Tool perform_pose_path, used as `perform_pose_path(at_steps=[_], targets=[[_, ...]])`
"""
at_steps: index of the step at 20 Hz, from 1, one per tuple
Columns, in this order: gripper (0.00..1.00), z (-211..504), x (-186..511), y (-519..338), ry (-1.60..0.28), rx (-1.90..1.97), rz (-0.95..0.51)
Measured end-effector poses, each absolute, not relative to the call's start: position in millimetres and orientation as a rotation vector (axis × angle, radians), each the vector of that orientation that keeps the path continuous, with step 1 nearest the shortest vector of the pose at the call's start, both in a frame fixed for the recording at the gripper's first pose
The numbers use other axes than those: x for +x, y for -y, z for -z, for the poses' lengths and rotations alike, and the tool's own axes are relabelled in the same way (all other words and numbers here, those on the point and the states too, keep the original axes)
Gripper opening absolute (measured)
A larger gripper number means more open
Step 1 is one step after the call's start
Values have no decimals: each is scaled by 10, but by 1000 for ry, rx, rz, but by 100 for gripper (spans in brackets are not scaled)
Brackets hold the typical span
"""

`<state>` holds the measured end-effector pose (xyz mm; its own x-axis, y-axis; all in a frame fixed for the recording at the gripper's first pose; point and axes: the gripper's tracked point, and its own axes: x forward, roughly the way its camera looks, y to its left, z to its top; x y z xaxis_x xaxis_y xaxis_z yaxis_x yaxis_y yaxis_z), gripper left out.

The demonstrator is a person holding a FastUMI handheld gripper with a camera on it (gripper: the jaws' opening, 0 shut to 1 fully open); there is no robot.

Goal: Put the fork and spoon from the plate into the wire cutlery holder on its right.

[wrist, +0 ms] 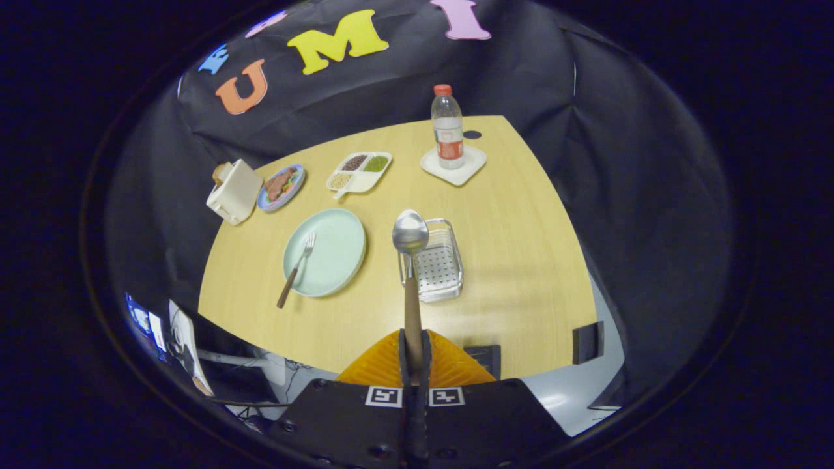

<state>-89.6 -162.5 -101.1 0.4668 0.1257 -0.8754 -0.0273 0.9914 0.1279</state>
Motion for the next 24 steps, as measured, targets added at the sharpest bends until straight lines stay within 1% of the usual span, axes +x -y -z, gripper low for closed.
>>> perform_pose_path(at_steps=[3,11,13,14,15,16,17,22,24], targets=[[0,1114,-916,1685,-1124,135,-82],[1,1114,-768,1677,-1152,208,-19],[5,1103,-728,1677,-1150,210,-7],[5,1069,-693,1656,-1135,218,-10],[10,1020,-643,1639,-1114,226,-10],[13,982,-592,1627,-1089,234,-12],[23,946,-562,1611,-1068,237,-12],[85,731,-391,1468,-931,205,-6],[86,687,-383,1295,-893,188,-17]])
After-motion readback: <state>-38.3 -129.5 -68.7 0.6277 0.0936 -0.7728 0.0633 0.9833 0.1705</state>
